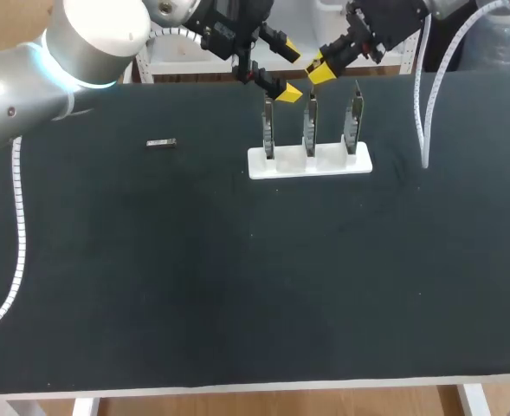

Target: Pick up the optical module with the left hand, and insert it into the network port with the right hand.

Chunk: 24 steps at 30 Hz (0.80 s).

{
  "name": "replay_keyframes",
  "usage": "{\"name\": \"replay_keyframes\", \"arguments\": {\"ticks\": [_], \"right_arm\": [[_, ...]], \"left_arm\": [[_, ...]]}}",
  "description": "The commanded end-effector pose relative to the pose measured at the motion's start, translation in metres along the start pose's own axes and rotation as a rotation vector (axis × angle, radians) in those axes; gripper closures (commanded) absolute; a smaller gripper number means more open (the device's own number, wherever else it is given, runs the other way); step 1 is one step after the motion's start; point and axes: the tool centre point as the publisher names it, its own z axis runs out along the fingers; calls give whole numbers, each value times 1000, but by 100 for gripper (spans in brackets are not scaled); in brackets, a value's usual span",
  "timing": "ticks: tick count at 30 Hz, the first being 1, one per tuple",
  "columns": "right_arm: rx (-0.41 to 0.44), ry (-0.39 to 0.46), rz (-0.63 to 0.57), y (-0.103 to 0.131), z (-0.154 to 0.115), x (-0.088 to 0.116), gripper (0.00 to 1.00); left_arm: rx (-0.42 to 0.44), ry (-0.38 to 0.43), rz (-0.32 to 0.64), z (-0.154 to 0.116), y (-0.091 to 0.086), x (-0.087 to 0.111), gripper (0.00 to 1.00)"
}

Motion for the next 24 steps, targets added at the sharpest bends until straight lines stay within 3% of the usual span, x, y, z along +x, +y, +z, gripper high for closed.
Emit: {"name": "replay_keyframes", "arguments": {"ticks": [1, 24], "right_arm": [[-115, -2, 8, -9, 3, 3, 100], [-122, 3, 15, -9, 6, 3, 100]], "left_arm": [[-1, 4, -1, 0, 0, -1, 0], [-1, 4, -1, 0, 0, -1, 0]]}}
